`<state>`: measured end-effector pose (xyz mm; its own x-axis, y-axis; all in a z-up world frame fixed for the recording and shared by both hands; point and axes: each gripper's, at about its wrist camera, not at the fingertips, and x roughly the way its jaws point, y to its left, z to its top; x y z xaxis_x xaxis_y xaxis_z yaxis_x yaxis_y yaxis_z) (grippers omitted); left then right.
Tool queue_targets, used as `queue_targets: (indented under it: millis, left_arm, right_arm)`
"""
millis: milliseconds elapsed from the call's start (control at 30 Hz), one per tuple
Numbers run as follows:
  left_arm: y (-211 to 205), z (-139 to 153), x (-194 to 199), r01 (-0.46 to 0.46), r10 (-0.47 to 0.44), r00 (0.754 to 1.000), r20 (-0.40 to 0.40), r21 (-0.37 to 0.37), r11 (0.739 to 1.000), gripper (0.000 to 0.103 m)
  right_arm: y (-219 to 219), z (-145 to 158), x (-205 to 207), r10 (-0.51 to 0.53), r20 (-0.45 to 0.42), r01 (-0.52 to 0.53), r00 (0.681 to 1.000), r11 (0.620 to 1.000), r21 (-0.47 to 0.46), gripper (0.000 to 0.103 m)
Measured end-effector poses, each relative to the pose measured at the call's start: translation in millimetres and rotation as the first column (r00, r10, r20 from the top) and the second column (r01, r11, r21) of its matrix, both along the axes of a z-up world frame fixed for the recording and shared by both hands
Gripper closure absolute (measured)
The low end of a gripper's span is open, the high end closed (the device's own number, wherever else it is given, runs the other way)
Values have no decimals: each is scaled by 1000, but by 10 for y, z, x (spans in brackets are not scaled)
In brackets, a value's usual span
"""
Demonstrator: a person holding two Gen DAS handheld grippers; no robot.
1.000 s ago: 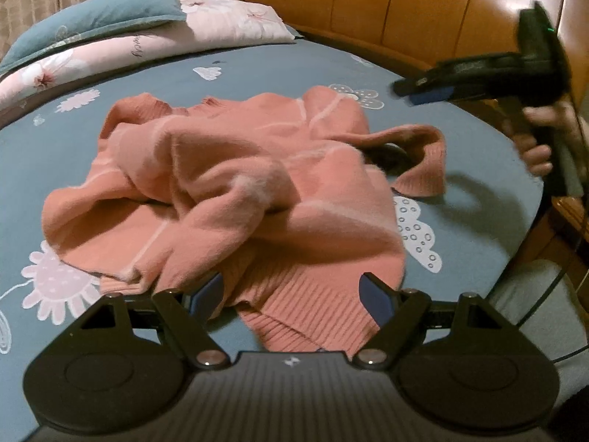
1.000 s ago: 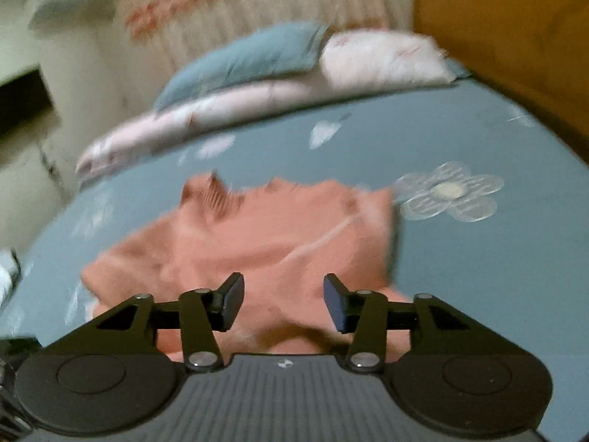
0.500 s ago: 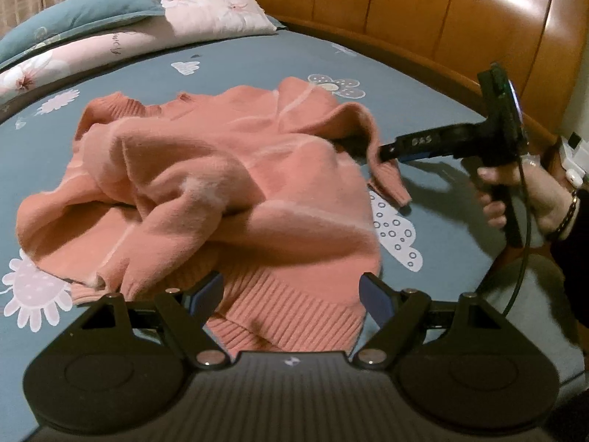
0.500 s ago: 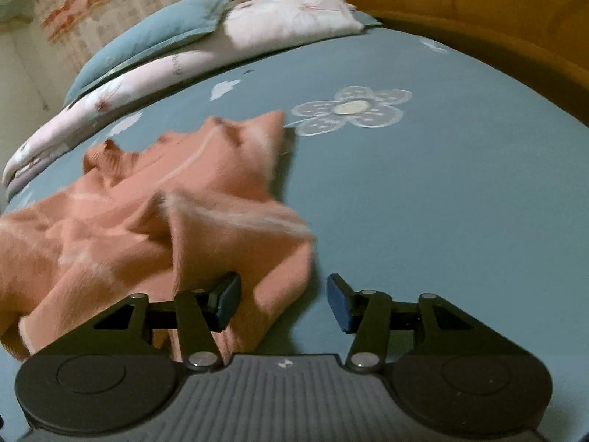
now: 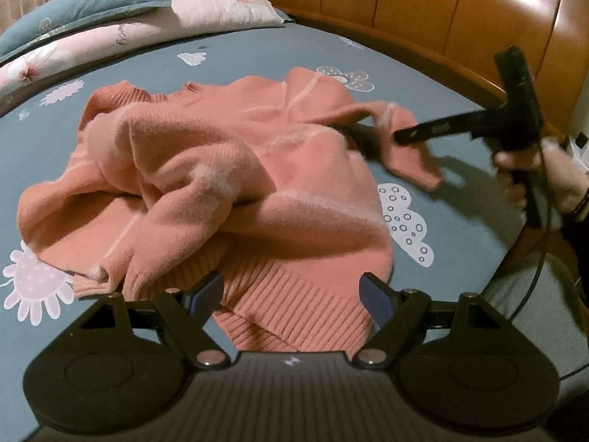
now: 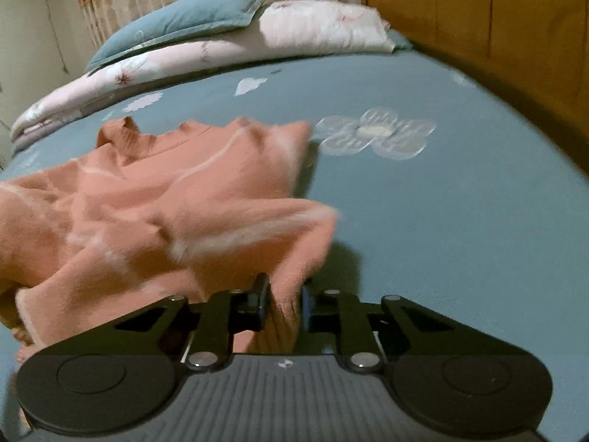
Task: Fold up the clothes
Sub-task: 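Pull the sleeve outward with the right gripper to straighten it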
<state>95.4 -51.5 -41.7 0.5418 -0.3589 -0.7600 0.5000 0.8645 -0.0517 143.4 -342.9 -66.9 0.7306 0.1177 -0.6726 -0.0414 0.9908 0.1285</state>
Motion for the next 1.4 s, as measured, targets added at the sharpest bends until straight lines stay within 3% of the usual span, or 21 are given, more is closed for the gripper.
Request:
queue_targets:
  millis: [167, 367, 467, 700, 833, 1067, 1133, 1233, 1300, 1400]
  left_arm:
    - [-33, -5, 14, 3, -3, 1000, 1, -1, 1000, 22]
    - [-63, 9, 17, 9, -9, 1000, 4, 8, 1000, 22]
    - [-75, 10, 29, 5, -5, 1000, 4, 12, 1000, 22]
    - [-98, 29, 48, 7, -7, 1000, 6, 25, 1000, 22]
    - [-102, 36, 60, 7, -7, 1000, 6, 35, 999, 22]
    - [-109, 31, 96, 7, -7, 1000, -1, 46, 999, 22]
    - [-118, 16, 114, 7, -7, 1000, -4, 49, 999, 22]
    - [-134, 9, 126, 14, -14, 1000, -6, 48, 999, 22]
    - [-146, 5, 133, 20, -20, 1000, -6, 46, 999, 22]
    - [-167, -15, 147, 24, -24, 1000, -10, 42, 999, 22]
  right_arm:
    - [-421, 332, 35, -76, 38, 80, 996, 989, -122, 87]
    - [-888, 583, 191, -173, 58, 182, 983, 939, -292, 88]
    - [-1027, 616, 291, -201, 54, 206, 978, 901, -383, 88]
    - [-1377, 566, 495, -289, 34, 269, 957, 834, -481, 88]
    - [-1600, 498, 556, -341, 27, 311, 940, 817, -486, 88]
    - [-1864, 302, 524, -410, -24, 359, 912, 822, -442, 87]
    - [-1935, 231, 506, -433, -39, 379, 900, 826, -417, 83]
    - [-2099, 241, 415, -492, -38, 459, 870, 834, -306, 69]
    - [-2190, 292, 330, -525, -17, 505, 851, 826, -249, 55]
    - [-2288, 394, 180, -555, 19, 548, 832, 816, -185, 50]
